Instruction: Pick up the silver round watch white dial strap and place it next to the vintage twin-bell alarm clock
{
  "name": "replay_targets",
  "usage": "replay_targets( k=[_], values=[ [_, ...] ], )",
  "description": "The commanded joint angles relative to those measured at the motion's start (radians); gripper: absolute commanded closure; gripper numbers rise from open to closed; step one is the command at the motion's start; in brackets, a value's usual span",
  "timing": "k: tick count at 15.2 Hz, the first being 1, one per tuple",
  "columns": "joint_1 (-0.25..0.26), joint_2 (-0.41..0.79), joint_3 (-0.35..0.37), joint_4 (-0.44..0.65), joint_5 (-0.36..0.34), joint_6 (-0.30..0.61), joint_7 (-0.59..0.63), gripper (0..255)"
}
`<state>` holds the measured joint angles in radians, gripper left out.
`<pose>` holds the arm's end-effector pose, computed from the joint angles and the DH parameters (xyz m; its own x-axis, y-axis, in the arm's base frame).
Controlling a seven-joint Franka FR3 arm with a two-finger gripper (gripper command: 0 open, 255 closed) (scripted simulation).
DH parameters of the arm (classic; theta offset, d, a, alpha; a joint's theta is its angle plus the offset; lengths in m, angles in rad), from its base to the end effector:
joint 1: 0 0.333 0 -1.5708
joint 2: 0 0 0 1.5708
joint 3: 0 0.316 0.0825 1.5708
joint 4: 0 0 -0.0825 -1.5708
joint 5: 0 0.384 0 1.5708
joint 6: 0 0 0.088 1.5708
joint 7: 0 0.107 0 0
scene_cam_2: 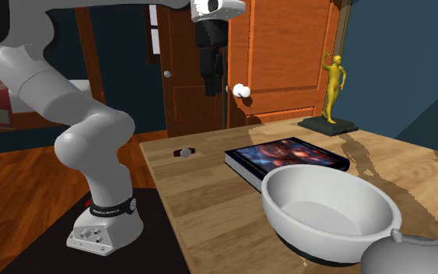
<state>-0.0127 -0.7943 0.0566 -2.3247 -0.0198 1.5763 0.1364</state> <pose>0.3054 0.0172 0.6080 0.9928 -0.1071 0.0528 -0.1099 -0.9925 0.0534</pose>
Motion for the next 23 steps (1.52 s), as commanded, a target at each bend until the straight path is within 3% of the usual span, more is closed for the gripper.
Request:
replay_targets(
  k=[1,10,18,23],
  values=[
    [0.0,0.0,0.0,0.0,0.0,0.0,0.0,0],
    [0.17,-0.154,0.132,-0.271,0.035,0.11,-0.088,0],
    [0.377,-0.294,0.262,-0.5,0.101,0.182,-0.151,0],
    [0.393,-0.299,0.274,-0.565,0.11,0.239,-0.153,0]
  ],
)
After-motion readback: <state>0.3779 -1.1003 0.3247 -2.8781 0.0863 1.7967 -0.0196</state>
